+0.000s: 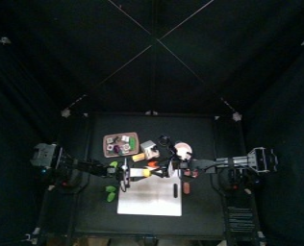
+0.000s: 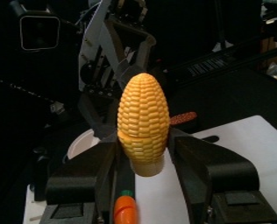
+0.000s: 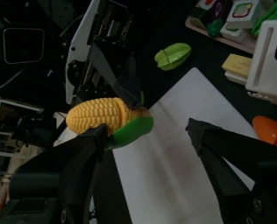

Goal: Remove corn husk

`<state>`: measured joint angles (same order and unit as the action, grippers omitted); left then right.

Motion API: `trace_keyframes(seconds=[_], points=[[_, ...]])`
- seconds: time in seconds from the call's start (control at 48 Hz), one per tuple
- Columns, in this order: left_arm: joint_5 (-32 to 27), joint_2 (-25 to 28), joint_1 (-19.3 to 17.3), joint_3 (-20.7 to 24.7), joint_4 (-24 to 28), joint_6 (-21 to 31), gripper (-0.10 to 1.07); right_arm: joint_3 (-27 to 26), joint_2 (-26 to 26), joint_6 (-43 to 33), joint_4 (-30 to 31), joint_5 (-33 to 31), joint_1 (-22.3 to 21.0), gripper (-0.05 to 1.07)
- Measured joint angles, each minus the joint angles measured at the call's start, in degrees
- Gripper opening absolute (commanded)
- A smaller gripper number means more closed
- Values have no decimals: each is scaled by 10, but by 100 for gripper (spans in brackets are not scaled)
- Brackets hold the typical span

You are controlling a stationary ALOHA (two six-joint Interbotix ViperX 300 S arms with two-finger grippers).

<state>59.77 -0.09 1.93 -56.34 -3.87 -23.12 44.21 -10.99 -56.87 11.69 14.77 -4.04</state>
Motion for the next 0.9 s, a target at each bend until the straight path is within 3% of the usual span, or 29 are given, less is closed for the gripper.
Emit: trace_keyframes(seconds=[0.167, 0.604, 0.896], points=[[0, 0, -1, 0, 0, 0, 53, -1, 0, 0, 0, -6, -1, 97], [1, 0, -5, 0, -1, 2, 53, -3, 2, 0, 1, -18, 1, 66], [4, 0, -8, 4, -6, 2, 53, -8, 14, 1, 2, -18, 3, 64]])
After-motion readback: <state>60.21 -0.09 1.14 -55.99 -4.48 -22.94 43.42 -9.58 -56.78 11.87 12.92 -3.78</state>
